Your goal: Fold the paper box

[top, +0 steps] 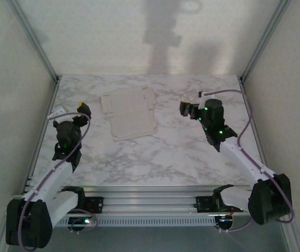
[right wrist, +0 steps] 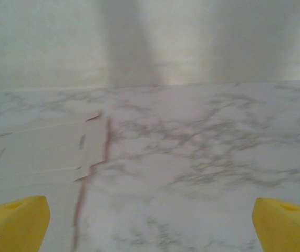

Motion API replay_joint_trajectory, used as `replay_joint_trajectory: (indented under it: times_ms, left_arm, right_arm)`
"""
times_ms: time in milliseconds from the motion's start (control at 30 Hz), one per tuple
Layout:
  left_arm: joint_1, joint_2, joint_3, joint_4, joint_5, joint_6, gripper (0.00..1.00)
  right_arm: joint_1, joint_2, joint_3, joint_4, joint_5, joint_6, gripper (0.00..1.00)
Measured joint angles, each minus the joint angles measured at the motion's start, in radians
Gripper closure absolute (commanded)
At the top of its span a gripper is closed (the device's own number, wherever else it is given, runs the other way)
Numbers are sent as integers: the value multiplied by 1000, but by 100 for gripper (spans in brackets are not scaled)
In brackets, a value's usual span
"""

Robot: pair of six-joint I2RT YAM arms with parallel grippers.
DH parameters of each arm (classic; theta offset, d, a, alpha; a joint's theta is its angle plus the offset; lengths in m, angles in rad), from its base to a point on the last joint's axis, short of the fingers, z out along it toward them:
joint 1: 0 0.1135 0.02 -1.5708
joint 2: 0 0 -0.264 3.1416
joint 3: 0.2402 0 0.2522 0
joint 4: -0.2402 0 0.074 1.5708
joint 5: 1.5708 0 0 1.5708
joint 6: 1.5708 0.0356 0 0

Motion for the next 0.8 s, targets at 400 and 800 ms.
replay_joint_trajectory:
  times_ms: [400, 800]
  left_arm:
    - [0, 11, 122, -344, 238, -147, 1]
    - [25, 76, 164, -390, 372, -243, 1]
  right_arm:
    - [326, 576, 494, -275, 51, 78, 1]
    - [351, 916, 838, -396, -145, 249, 1]
